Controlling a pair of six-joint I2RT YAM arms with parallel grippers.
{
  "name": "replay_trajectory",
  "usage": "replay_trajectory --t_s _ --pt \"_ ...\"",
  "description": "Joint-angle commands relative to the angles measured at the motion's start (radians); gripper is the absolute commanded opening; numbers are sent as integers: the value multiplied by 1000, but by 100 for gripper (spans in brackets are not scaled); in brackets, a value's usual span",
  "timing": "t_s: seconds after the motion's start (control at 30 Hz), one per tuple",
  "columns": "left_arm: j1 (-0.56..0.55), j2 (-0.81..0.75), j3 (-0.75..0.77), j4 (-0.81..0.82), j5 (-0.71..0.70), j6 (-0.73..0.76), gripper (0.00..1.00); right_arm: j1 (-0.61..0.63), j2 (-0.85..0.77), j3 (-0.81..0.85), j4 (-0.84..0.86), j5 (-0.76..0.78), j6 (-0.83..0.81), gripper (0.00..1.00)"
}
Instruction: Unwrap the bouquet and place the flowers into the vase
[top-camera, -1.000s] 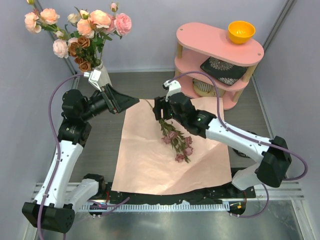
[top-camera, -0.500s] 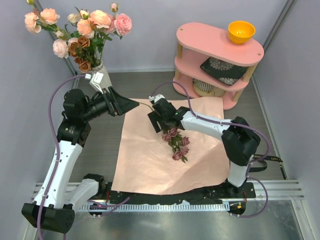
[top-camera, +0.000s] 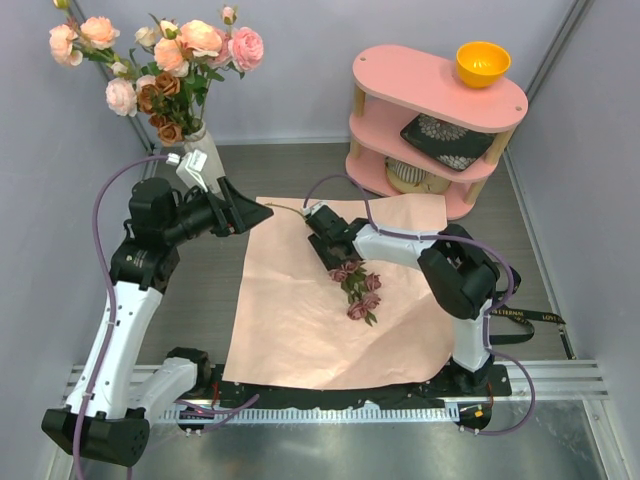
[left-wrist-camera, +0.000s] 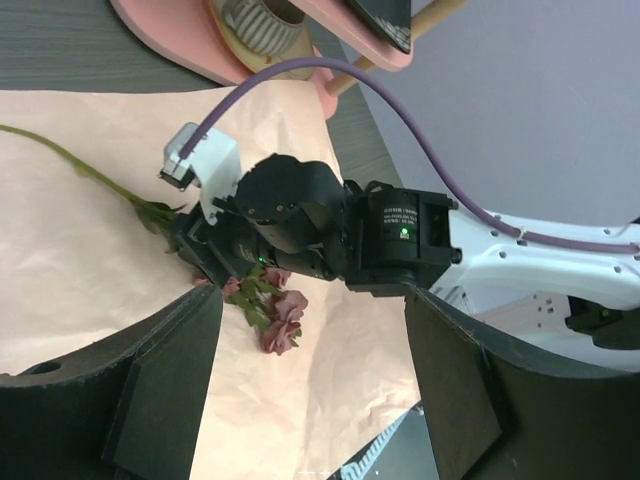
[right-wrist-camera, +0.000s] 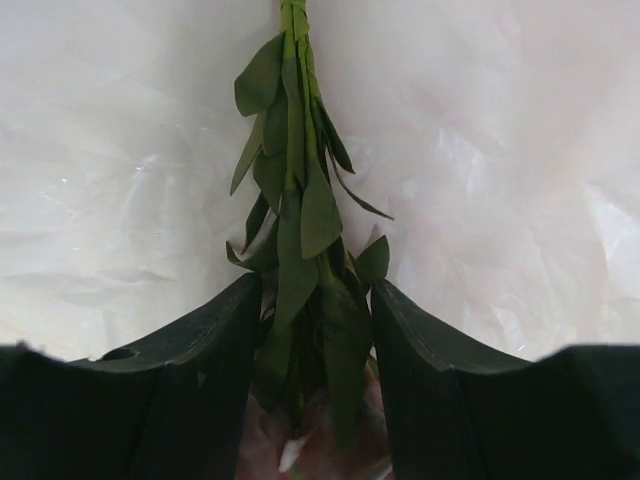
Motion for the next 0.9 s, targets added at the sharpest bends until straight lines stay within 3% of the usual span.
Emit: replay_trajectory --t_s 0.0,0.13,0.33,0.37,0.47,0.5,0.57,0.63,0.73,0.87 --pt "-5 -7 50 -36 -78 22 77 4 -18 -21 64 3 -20 49" --pt "-1 -19 58 -59 -121 22 77 9 -58 -59 109 8 -66 22" --pt "-1 -70 90 -126 -308 45 78 76 -376 -307 417 38 -247 17" --pt "-1 -78 101 -141 -339 52 78 90 -422 -355 563 49 -331 17" --pt "-1 -98 144 -177 -443 90 80 147 -557 -519 748 39 -524 17" --pt "-1 -99 155 -183 -460 99 81 159 -584 -550 750 -28 -611 16" --pt "-1 -98 190 -189 -480 121 82 226 -614 -621 764 -9 -748 8" --pt "-3 -82 216 -197 -459 139 84 268 -639 -668 788 55 -879 2" --pt "-1 -1 274 -247 -323 185 84 323 -690 -745 854 66 -997 1" --pt "-1 203 377 -497 70 312 81 379 -777 -842 1009 10 -1085 1"
